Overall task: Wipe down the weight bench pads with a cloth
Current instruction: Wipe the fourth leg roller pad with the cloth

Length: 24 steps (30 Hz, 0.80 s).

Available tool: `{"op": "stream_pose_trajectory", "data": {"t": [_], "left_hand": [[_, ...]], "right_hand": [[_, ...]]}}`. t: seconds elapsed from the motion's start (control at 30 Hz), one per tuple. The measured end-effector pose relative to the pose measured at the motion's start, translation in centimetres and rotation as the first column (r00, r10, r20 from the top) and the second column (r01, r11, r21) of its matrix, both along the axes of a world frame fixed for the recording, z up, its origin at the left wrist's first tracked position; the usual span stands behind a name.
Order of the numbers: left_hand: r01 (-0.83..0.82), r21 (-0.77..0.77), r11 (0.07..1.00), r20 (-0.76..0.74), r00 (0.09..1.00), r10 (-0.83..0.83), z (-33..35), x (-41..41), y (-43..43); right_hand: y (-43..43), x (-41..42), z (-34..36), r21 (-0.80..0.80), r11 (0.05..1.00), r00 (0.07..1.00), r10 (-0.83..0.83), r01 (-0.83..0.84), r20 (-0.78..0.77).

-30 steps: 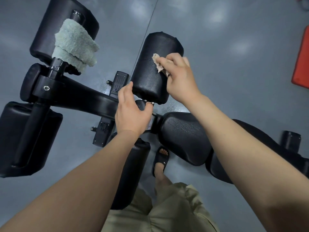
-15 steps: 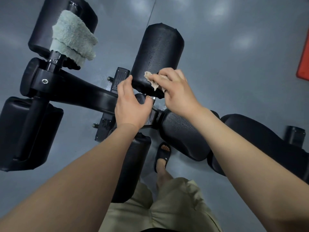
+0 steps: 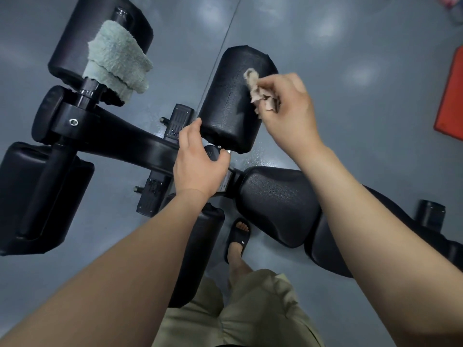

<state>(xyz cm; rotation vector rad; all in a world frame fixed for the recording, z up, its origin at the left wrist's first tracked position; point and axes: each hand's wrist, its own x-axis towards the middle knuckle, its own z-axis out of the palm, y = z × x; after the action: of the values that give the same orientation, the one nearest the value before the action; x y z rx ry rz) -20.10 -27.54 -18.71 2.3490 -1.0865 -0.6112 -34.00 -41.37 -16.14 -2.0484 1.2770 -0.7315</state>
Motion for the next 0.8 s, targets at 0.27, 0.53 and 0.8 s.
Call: {"op": "stream_pose_trajectory", "data": {"t": [0.27,0.53,0.8], "left_hand": [[0.005,0.007,1.0,-0.03,1.0,-0.005,0.0,0.1,-0.1],[0.013,0.0,1.0,-0.041,0.999,-0.013,0.0,0.2,-0.1],[0.057,0.03,0.998,-0.067,0.996,-0.055,0.2,0.4,0.1]], "right_hand": [[2.8,0.8,-1.6,0.064,0.958,0.96,0.279,-0.278,-0.005],[1.6,1.4,-3.8,0.001,0.991,0.987,0.132,-0.133,-0.095],[-3.1,2.4,-4.3,0.046,0.996,0.997,-0.083,0.083,-0.004]]}}
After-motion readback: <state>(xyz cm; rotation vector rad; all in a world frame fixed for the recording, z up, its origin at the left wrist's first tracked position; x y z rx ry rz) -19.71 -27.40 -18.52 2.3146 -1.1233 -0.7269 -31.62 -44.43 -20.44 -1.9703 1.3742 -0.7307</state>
